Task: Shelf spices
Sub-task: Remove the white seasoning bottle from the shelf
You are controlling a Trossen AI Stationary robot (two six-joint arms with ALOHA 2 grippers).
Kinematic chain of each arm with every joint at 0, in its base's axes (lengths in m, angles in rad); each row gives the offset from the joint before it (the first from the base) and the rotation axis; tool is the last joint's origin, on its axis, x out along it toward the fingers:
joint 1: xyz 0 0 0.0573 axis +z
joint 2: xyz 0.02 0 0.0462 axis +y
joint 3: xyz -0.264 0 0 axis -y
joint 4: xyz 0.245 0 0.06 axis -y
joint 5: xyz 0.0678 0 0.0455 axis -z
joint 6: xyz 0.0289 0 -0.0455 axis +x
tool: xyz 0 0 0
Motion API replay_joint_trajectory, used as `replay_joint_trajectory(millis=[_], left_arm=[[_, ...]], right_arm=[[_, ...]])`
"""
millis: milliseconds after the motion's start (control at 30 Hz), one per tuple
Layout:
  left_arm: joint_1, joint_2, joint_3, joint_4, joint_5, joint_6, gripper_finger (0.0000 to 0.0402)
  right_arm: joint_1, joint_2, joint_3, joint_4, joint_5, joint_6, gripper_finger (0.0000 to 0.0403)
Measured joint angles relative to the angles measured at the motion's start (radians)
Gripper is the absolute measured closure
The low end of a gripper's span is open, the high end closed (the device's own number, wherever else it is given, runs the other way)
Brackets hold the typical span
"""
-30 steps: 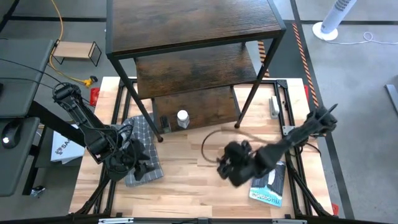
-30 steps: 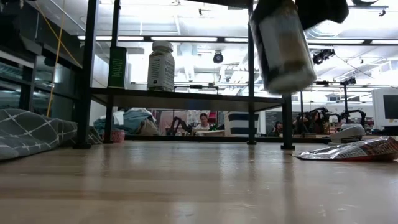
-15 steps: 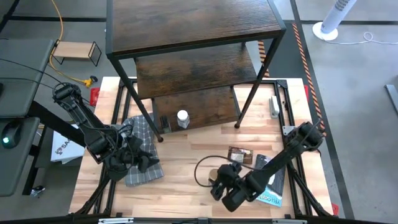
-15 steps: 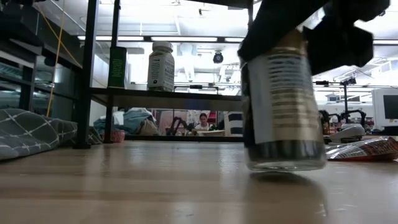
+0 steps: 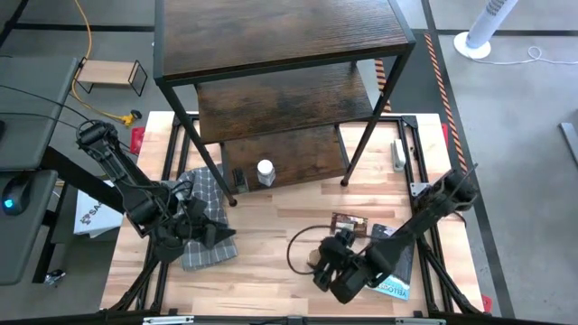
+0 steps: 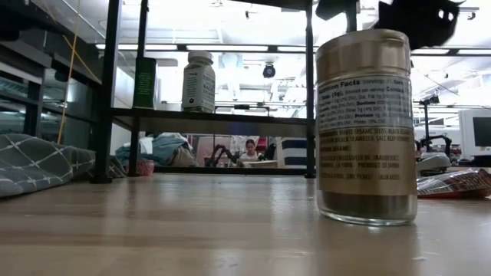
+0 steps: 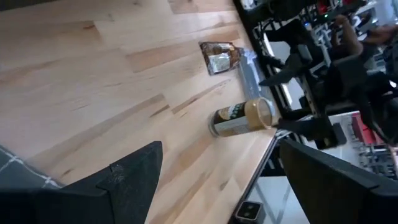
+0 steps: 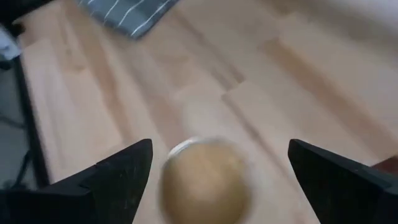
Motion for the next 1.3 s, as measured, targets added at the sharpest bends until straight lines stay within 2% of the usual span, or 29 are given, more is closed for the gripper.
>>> replay_joint_trajectory(millis=[67, 200, 267, 333, 400, 467, 533, 667, 800, 933, 1200, 1300], left_arm=[[0.020, 0.000, 0.000, 0.021, 0.021, 0.000, 0.0080], [0.093, 0.000, 0.000, 0.017, 0.139, 0.030, 0.0080], [0.133, 0.000, 0.000, 0.010, 0.149, 0.042, 0.0080], [0.165, 0.000, 0.000, 0.012, 0.106, 0.013, 0.0080], [0.181, 0.000, 0.000, 0.044, 0.015, 0.000, 0.0080], [0.179, 0.000, 0.000, 0.098, -0.059, 0.043, 0.0080], [0.166, 0.000, 0.000, 0.134, -0.082, 0.088, 0.0080], [0.105, 0.000, 0.000, 0.191, -0.095, 0.137, 0.0080], [0.005, 0.000, 0.000, 0.306, -0.198, 0.256, 0.0080], [-0.081, 0.000, 0.000, 0.468, -0.289, 0.439, 0.0080], [-0.144, -0.001, 0.000, 0.592, -0.374, 0.500, 0.0080], [-0.147, -0.001, 0.000, 0.589, -0.389, 0.500, 0.0080]], right_arm=[[-0.010, -0.030, 0.000, -0.043, 0.029, -0.001, 0.0032], [-0.048, -0.101, 0.000, -0.092, 0.068, -0.037, 0.0032], [-0.078, -0.126, 0.000, -0.085, 0.075, -0.088, 0.0032], [-0.114, -0.147, 0.000, -0.060, 0.078, -0.137, 0.0032], [-0.153, -0.160, 0.000, -0.010, 0.068, -0.178, 0.0032], [-0.196, -0.163, 0.000, 0.083, 0.043, -0.233, 0.0032], [-0.240, -0.163, 0.000, 0.209, 0.024, -0.312, 0.0032], [-0.339, -0.157, 0.000, 0.433, 0.024, -0.437, 0.0032], [-0.446, -0.156, 0.000, 0.548, 0.022, -0.530, 0.0032], [-0.531, -0.139, 0.001, 0.599, -0.168, -0.637, 0.0032], [-0.572, -0.059, 0.000, 0.613, -0.224, -0.816, 0.0032], [-0.571, -0.027, 0.000, 0.616, -0.191, -0.879, 0.0032]])
